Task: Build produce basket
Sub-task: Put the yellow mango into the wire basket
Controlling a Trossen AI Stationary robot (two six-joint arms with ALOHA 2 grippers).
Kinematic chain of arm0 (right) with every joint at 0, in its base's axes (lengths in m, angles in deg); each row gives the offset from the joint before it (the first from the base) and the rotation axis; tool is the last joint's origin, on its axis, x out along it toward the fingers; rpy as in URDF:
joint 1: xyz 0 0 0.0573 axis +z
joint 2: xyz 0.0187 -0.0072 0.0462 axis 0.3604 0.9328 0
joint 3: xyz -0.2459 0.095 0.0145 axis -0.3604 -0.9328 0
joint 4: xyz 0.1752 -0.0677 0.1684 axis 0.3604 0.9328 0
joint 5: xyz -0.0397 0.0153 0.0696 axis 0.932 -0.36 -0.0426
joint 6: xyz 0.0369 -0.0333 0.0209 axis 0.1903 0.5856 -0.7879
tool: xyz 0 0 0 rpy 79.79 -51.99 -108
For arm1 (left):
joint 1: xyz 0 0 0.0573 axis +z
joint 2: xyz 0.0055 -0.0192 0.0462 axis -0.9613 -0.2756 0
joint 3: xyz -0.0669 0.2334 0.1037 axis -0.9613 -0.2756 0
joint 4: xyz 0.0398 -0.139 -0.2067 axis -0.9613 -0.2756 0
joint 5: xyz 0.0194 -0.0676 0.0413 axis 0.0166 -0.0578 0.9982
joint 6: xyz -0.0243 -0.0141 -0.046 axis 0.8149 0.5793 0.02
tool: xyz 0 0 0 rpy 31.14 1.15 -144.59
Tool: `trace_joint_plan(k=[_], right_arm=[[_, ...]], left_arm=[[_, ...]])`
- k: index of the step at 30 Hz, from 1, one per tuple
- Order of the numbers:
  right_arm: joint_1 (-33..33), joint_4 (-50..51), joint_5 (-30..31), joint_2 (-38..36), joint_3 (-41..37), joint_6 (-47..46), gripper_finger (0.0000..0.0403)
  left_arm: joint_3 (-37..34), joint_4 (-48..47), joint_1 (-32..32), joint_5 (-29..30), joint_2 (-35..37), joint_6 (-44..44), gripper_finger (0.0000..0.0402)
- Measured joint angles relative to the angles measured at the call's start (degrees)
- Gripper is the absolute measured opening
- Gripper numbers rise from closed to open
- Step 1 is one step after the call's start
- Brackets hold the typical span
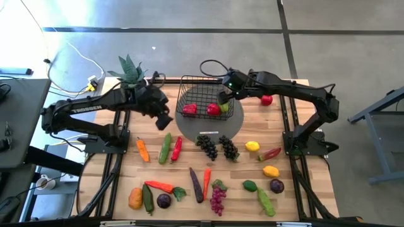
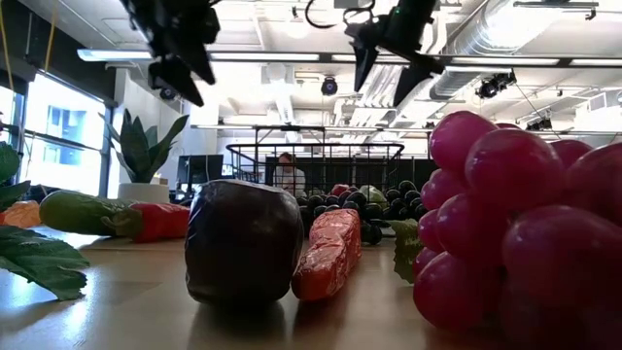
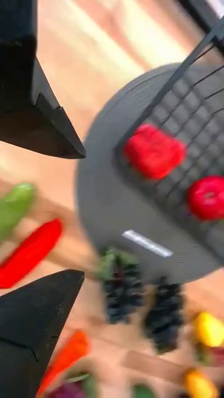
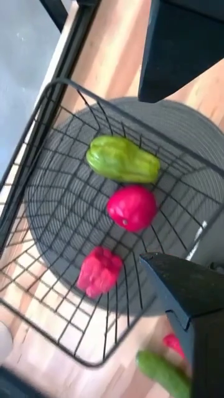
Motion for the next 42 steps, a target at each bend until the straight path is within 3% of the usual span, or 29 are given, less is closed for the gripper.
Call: trace_joint_plan(k=[6,14,19,36,42], right_arm=[[1.5,0.0,-0.3,0.0,0.1,-3.4,0.0397],[3.7,0.0,-0.3,0.0,0.1,-5.5,0.0397],[4.6,0.1,-0.3,0.0,0.1,-7.4,0.0397],[8.2,0.1,-2.6,0.0,0.1,-5.7,0.0397],[8.2,0.1,-6.1,0.0,0.1,-5.7,0.0397]], left_arm=[[0.0,-5.8,-8.0,0.1,2.0,3.2,0.0298],[0.0,-6.3,-20.4,-3.8,3.4,10.8,0.0298],[0.0,-6.2,-28.5,-2.7,3.3,17.2,0.0298],[0.0,-6.2,-51.8,0.2,3.3,49.3,0.0298],[-0.1,-6.5,-58.2,5.1,1.8,67.7,0.0298]])
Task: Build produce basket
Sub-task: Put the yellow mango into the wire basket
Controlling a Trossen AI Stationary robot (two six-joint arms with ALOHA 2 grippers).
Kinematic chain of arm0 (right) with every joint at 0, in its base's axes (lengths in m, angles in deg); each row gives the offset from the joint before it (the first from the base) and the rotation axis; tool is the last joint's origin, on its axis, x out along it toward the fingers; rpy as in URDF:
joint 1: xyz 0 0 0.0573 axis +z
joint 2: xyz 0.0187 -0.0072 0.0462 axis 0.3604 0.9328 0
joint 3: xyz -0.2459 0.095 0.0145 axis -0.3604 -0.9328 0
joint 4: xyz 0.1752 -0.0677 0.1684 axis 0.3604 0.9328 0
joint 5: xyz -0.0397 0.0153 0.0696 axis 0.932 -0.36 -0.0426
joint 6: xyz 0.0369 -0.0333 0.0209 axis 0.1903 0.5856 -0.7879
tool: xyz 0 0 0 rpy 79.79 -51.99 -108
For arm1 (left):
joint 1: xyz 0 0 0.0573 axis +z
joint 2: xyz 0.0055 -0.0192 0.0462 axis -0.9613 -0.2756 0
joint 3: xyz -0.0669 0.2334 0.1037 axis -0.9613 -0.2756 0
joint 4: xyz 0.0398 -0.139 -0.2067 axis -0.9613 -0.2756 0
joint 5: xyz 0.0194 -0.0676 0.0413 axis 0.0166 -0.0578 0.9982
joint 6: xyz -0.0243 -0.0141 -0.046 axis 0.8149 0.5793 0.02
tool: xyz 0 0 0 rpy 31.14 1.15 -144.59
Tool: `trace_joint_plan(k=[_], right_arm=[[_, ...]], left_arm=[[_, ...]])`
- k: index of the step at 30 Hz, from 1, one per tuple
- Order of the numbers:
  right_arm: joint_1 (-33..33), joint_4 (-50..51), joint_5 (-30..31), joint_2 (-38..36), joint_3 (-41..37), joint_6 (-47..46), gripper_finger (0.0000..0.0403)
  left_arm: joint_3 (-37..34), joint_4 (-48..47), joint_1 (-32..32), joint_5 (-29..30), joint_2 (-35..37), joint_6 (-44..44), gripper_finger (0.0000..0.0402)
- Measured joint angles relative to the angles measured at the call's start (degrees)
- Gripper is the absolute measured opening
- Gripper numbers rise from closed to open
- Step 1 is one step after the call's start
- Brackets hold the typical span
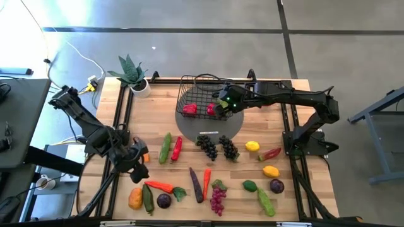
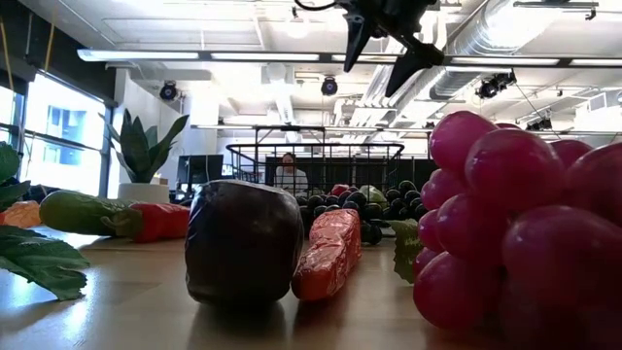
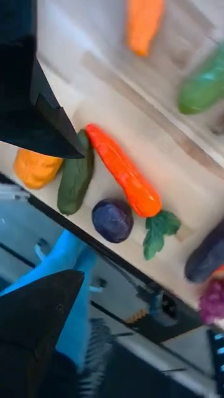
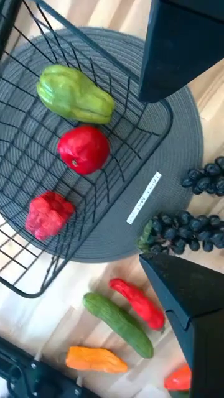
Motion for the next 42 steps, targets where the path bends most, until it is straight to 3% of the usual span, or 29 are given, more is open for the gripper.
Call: trace_joint_plan(k=[10,20,27,42], right_arm=[[0.0,0.0,-2.9,0.0,0.0,2.8,0.0397],[0.0,0.0,-2.9,0.0,0.0,4.4,0.0397],[0.0,0.0,-2.9,0.0,0.0,4.5,0.0397],[0.0,0.0,-2.9,0.0,0.0,4.5,0.0397]], left_arm=[[0.0,-0.4,-11.1,3.9,-7.8,22.9,0.0298],[0.0,0.0,-17.4,-0.9,-16.6,35.6,0.0298],[0.0,0.7,-19.8,-2.0,-20.5,41.1,0.0298],[0.0,3.8,-19.7,-4.7,-25.1,43.4,0.0298]])
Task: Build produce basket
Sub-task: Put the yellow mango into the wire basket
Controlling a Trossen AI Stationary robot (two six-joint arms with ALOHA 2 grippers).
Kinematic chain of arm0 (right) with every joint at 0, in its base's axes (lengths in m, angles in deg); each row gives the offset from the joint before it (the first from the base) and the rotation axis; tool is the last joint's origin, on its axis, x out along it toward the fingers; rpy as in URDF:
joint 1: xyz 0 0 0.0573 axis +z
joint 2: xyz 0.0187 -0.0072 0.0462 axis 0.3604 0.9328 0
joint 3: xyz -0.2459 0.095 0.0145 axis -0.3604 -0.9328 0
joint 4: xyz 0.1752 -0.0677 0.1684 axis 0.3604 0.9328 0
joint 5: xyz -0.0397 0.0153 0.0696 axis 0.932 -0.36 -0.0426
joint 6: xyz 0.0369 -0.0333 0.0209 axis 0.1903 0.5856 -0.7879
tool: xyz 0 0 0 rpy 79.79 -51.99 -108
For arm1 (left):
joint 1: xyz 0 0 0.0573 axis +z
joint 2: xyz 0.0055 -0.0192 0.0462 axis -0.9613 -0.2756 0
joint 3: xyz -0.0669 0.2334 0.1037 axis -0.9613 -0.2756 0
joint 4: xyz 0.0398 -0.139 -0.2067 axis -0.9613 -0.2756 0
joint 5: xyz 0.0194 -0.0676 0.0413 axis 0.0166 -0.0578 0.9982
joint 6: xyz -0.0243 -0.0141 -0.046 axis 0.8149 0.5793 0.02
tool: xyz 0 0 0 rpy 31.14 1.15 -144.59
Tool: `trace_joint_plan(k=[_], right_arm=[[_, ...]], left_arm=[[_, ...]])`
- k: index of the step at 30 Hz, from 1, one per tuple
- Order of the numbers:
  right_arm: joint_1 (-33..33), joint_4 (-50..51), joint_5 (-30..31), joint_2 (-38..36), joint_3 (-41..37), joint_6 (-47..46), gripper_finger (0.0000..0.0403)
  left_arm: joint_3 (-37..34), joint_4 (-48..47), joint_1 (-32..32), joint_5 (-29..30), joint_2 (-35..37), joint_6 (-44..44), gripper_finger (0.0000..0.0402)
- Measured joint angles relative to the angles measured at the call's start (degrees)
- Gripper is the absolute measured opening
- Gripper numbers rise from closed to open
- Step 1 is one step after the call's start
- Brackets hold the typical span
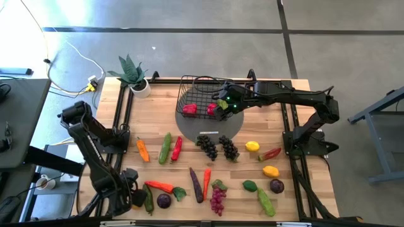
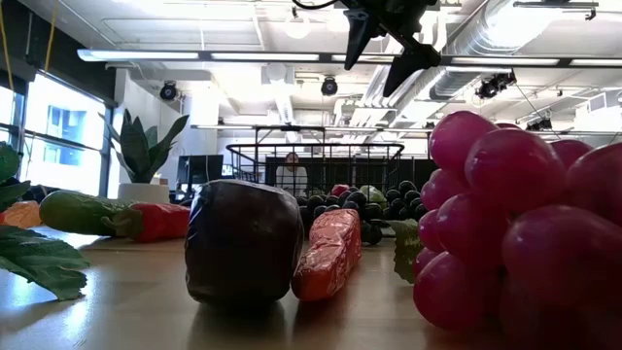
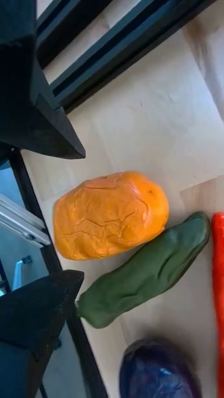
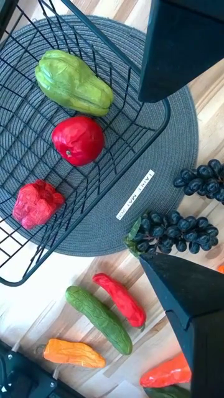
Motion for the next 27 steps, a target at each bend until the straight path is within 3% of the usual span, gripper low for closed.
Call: trace_joint_plan(k=[22,27], right_arm=[[0.0,0.1,0.0,0.0,0.0,0.6,0.0397],[0.0,0.4,0.0,0.0,0.0,1.0,0.0397]], left_arm=[[0.0,7.0,0.3,-1.1,-9.4,3.5,0.0298],[0.1,6.8,0.3,-2.6,-10.9,3.6,0.0281]])
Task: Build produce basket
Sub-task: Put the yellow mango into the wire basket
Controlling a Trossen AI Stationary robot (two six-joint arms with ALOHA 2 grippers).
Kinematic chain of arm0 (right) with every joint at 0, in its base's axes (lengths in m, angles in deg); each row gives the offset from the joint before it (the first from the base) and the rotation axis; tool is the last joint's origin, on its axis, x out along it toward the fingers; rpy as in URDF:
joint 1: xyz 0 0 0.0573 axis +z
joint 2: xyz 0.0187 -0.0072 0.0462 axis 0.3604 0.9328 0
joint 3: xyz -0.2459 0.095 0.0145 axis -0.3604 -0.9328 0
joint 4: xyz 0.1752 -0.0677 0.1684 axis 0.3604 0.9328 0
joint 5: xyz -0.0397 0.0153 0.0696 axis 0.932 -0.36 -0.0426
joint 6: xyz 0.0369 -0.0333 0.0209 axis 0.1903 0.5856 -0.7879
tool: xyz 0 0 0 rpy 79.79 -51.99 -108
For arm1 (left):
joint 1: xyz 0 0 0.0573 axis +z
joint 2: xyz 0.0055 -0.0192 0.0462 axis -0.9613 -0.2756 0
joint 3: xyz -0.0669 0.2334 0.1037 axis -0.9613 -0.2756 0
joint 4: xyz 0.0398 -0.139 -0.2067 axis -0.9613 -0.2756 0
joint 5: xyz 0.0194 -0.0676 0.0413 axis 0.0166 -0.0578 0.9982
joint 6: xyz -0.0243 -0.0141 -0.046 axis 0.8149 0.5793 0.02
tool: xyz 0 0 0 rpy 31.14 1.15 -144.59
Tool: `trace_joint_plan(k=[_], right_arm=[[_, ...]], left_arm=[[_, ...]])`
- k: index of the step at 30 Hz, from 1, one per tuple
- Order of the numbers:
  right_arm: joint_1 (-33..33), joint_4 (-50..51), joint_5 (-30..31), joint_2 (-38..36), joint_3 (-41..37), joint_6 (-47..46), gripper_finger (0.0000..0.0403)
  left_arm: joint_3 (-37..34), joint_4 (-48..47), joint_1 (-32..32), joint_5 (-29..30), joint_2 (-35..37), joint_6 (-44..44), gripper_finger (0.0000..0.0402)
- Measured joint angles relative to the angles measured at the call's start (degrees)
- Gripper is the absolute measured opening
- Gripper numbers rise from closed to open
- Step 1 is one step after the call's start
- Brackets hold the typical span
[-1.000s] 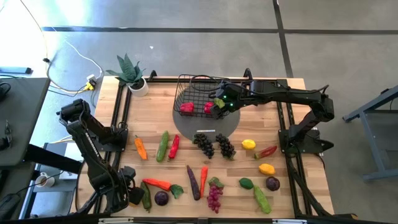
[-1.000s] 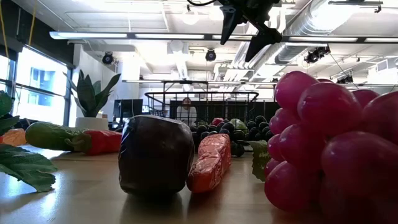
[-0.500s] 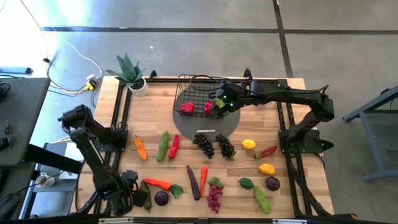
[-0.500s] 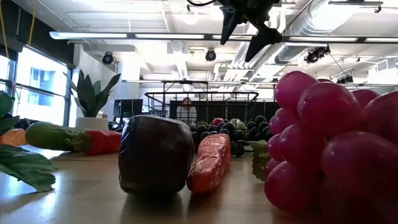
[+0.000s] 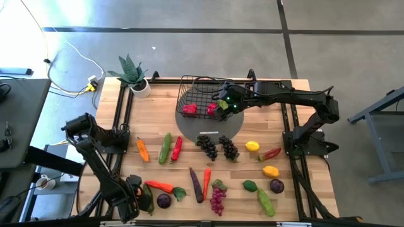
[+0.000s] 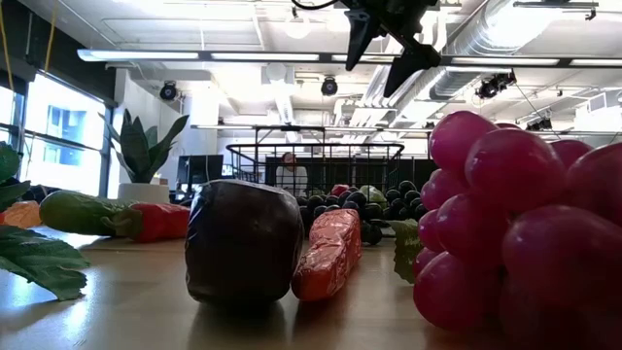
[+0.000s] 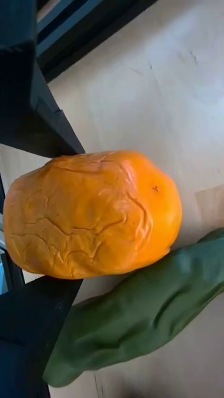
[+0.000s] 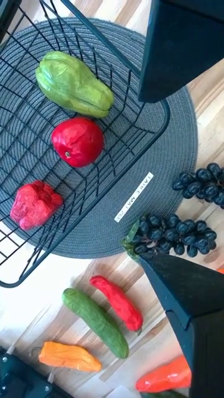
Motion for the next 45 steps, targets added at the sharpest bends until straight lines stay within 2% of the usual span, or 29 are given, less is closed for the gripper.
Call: trace_joint_plan(k=[9,17,22,30,36,45], right_arm=[[0.0,0.0,0.0,0.0,0.0,0.6,0.0397],[0.0,0.0,0.0,0.0,0.0,1.0,0.0397],[0.0,0.0,0.0,0.0,0.0,0.9,0.0397],[0.0,0.0,0.0,0.0,0.0,-0.3,0.0397],[0.0,0.0,0.6,0.0,0.0,-1.7,0.0397],[0.0,0.0,1.4,0.0,0.0,-3.0,0.0397]], left_arm=[[-0.1,-0.8,-0.1,-0.6,0.5,-1.2,0.0211],[-0.2,-3.0,-0.1,3.6,5.5,-1.3,0.0214],[-0.2,-6.4,-0.1,10.3,10.6,-1.2,0.0214],[-0.1,-15.8,2.5,25.3,20.0,-3.7,0.0217],[-0.1,-20.7,9.6,31.4,26.6,-15.5,0.0218],[-0.1,-20.0,25.3,34.0,34.8,-43.3,0.0219]])
